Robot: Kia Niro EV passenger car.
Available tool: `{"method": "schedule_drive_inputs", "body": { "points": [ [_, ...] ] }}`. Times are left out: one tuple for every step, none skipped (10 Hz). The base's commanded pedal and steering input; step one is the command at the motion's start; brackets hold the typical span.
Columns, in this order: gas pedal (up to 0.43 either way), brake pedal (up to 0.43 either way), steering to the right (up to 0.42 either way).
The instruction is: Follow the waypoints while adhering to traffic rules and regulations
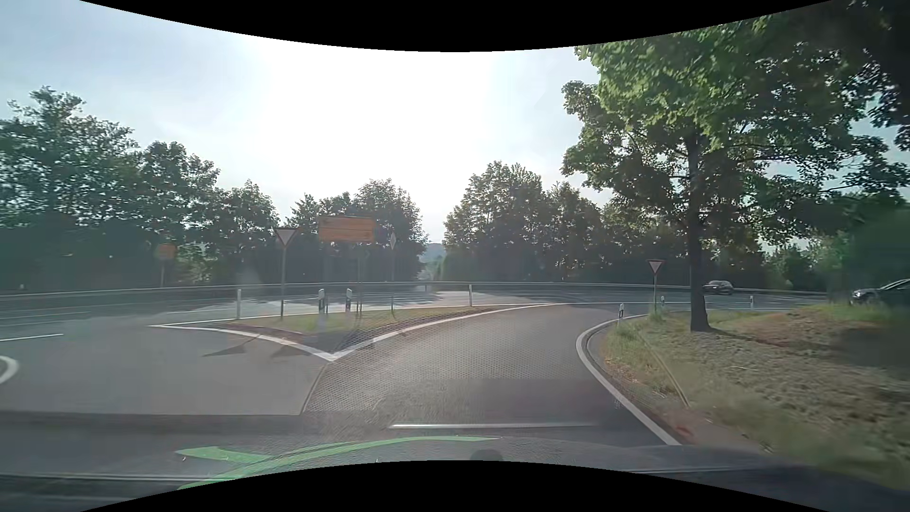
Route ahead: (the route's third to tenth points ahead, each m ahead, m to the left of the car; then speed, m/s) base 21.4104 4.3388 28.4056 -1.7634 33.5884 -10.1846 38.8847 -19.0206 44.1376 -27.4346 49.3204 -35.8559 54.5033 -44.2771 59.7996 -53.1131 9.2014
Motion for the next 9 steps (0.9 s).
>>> {"method": "schedule_drive_inputs", "body": {
  "points": [
    [0.059, 0.000, 0.080],
    [0.059, 0.000, 0.088],
    [0.059, 0.000, 0.095],
    [0.059, 0.000, 0.103],
    [0.059, 0.000, 0.110],
    [0.067, 0.000, 0.115],
    [0.079, 0.000, 0.120],
    [0.079, 0.000, 0.125],
    [0.079, 0.000, 0.130]
  ]
}}
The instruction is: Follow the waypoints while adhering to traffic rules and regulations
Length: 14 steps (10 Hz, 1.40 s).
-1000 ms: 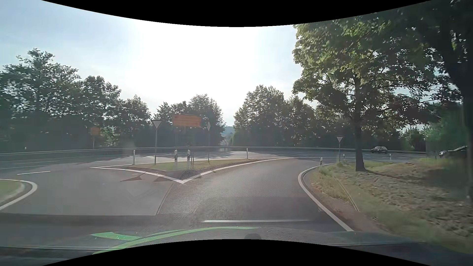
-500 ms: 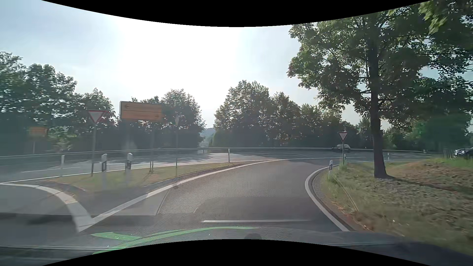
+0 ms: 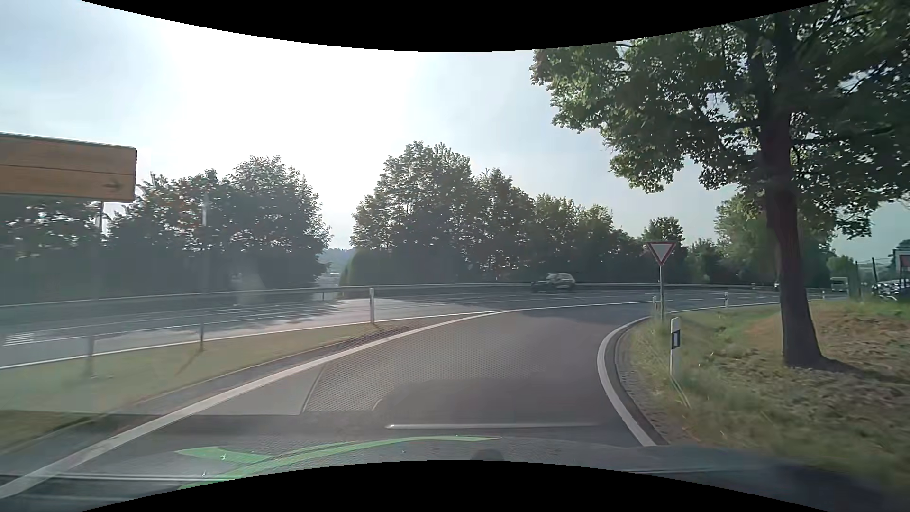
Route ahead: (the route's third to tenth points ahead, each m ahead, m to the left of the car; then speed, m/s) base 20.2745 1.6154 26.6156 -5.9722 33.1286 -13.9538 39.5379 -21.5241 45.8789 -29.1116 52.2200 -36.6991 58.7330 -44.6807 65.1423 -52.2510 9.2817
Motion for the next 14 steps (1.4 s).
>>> {"method": "schedule_drive_inputs", "body": {
  "points": [
    [0.079, 0.000, 0.138],
    [0.079, 0.000, 0.141],
    [0.087, 0.000, 0.141],
    [0.110, 0.000, 0.142],
    [0.110, 0.000, 0.146],
    [0.110, 0.000, 0.149],
    [0.118, 0.000, 0.150],
    [0.130, 0.000, 0.150],
    [0.130, 0.000, 0.150],
    [0.150, 0.000, 0.150],
    [0.169, 0.000, 0.150],
    [0.169, 0.000, 0.148],
    [0.169, 0.000, 0.144],
    [0.177, 0.000, 0.141]
  ]
}}
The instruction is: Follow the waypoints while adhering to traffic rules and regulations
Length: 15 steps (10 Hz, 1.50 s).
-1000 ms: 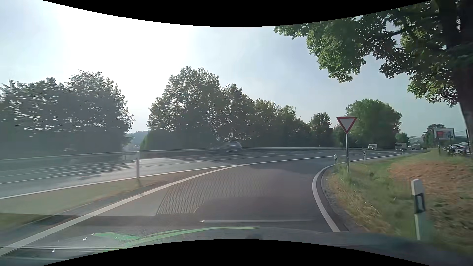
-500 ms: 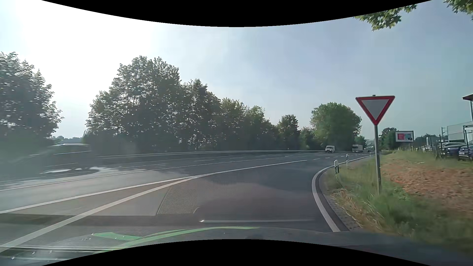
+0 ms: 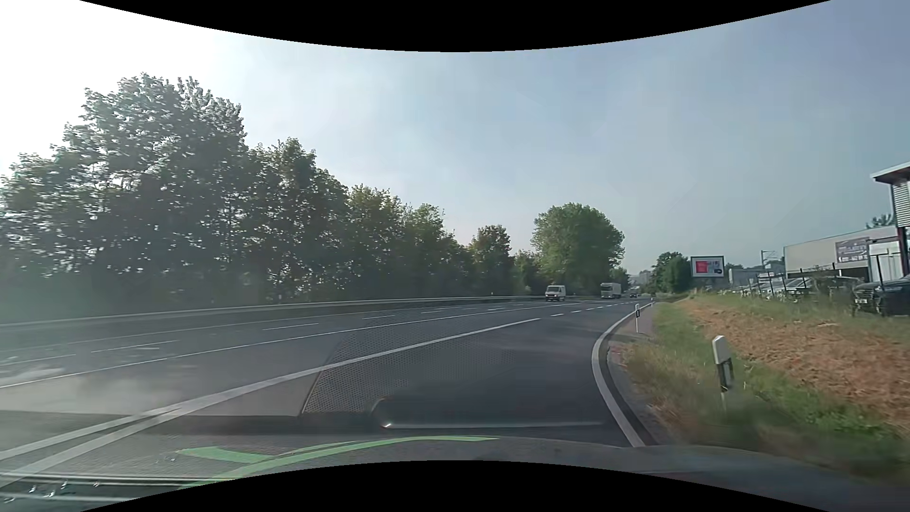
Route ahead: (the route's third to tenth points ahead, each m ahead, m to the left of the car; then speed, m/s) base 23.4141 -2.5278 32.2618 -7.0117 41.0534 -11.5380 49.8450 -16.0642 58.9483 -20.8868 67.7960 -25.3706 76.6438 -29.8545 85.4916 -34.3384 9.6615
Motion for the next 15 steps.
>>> {"method": "schedule_drive_inputs", "body": {
  "points": [
    [0.177, 0.000, 0.139],
    [0.177, 0.000, 0.135],
    [0.197, 0.000, 0.131],
    [0.220, 0.000, 0.126],
    [0.248, 0.000, 0.120],
    [0.260, 0.000, 0.114],
    [0.260, 0.000, 0.112],
    [0.268, 0.000, 0.111],
    [0.268, 0.000, 0.105],
    [0.268, 0.000, 0.093],
    [0.280, 0.000, 0.086],
    [0.287, 0.000, 0.079],
    [0.299, 0.000, 0.071],
    [0.299, 0.000, 0.064],
    [0.311, 0.000, 0.053]
  ]
}}
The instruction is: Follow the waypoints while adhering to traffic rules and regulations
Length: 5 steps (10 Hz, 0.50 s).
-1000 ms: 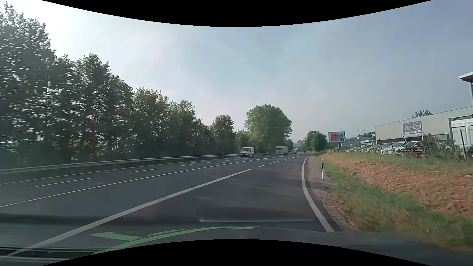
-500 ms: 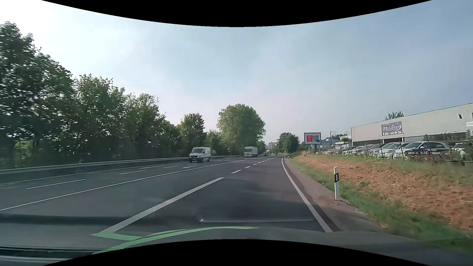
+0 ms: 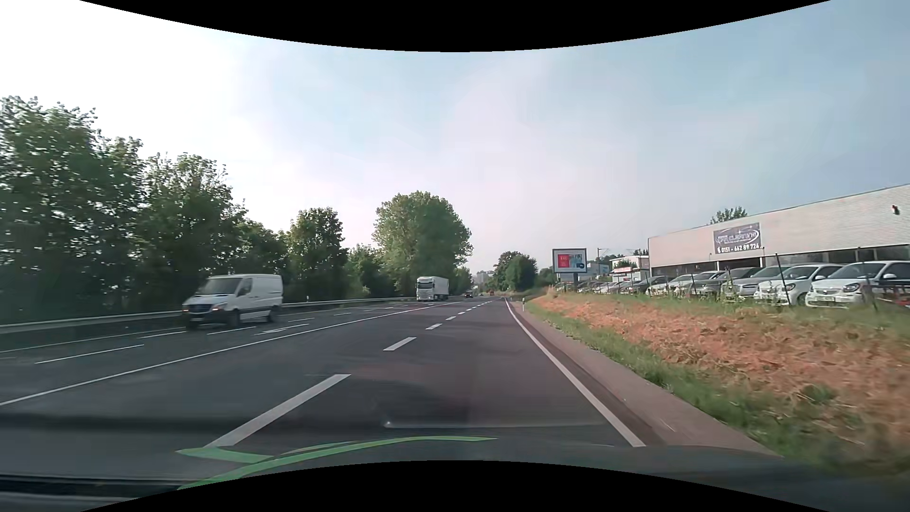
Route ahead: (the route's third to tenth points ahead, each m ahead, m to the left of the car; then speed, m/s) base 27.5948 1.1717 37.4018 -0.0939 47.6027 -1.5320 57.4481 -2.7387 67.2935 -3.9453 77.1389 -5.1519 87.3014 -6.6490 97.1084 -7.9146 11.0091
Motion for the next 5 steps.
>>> {"method": "schedule_drive_inputs", "body": {
  "points": [
    [0.339, 0.000, 0.042],
    [0.370, 0.000, 0.035],
    [0.398, 0.000, 0.029],
    [0.421, 0.000, 0.028],
    [0.429, 0.000, 0.024]
  ]
}}
